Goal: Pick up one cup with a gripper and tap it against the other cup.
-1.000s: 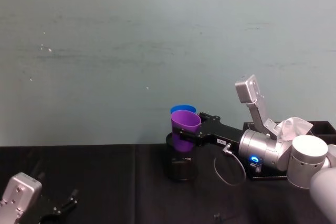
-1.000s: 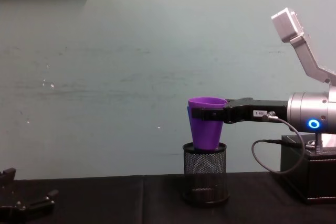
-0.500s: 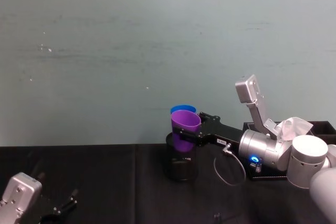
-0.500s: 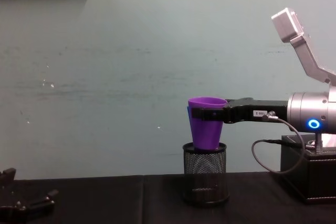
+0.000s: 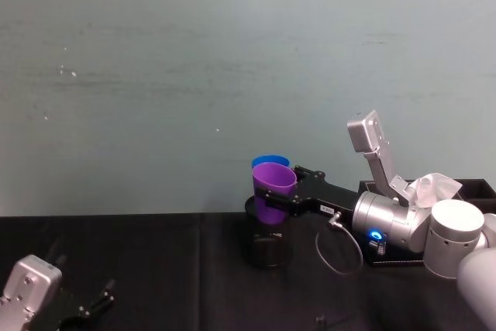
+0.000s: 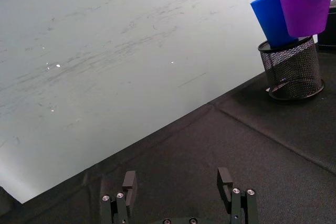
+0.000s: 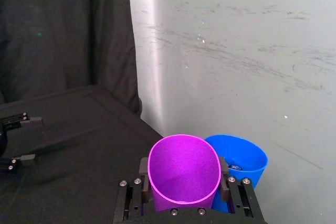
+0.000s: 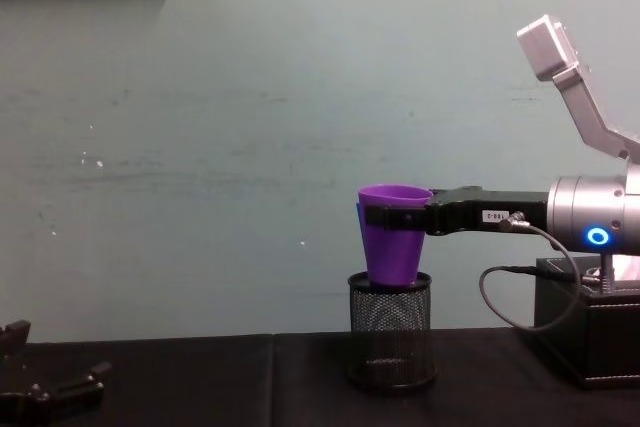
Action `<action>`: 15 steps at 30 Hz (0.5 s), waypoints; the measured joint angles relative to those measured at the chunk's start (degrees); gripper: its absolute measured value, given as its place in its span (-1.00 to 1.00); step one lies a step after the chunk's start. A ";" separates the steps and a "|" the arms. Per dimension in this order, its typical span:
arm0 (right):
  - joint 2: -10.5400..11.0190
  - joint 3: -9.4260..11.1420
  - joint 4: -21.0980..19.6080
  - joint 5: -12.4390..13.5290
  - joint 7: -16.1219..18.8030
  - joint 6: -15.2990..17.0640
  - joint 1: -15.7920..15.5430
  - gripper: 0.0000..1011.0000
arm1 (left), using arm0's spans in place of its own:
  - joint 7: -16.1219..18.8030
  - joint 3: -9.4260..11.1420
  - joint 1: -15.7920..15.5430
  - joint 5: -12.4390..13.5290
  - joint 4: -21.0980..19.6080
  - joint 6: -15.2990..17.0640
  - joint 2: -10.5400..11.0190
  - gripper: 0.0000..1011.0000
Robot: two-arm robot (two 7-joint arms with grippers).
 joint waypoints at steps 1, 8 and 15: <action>0.00 0.00 0.00 0.00 0.00 0.00 0.00 0.44 | 0.00 0.00 0.00 0.00 0.00 0.00 0.00 0.98; 0.00 0.00 0.00 0.00 0.00 0.00 0.00 0.44 | 0.00 0.00 0.00 0.00 0.00 0.00 0.00 0.98; 0.00 0.00 0.00 0.00 0.00 0.00 0.00 0.44 | 0.00 0.00 0.00 0.00 0.00 0.00 0.00 0.98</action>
